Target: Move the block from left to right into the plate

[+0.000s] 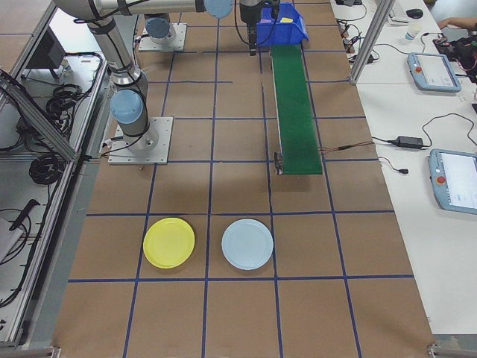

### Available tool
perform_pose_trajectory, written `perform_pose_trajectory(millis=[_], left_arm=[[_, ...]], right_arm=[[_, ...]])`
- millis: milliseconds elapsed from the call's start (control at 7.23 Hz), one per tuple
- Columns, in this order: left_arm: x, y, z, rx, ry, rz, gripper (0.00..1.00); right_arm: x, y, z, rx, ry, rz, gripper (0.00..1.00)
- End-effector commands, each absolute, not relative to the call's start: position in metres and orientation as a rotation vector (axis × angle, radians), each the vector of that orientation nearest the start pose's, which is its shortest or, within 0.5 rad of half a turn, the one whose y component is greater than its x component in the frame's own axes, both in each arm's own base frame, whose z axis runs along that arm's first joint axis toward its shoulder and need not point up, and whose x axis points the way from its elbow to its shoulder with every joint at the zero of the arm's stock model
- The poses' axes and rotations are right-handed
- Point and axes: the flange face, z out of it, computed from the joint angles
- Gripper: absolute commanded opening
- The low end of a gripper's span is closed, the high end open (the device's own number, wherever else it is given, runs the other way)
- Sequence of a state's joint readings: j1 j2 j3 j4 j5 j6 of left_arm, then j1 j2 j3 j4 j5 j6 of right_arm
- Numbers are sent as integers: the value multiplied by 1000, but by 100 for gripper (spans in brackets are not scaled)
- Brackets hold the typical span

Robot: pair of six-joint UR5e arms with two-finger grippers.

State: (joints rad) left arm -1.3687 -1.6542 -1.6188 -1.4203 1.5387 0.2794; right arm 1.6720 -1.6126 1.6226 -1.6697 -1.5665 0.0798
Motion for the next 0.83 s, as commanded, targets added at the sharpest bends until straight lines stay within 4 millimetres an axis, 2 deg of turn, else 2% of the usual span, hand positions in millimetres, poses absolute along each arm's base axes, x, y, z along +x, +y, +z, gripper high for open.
perform_pose_trajectory(millis=[0,138,691], left_arm=[[1,-579,378,126,3182,18,100],[1,-591,348,126,3205,31,100],[-4,-588,261,120,3257,100,100]], right_arm=[[181,-467,492,-34,3127,-124,100],[182,-465,490,-36,3130,-98,100],[182,-464,491,-36,3128,-97,100]])
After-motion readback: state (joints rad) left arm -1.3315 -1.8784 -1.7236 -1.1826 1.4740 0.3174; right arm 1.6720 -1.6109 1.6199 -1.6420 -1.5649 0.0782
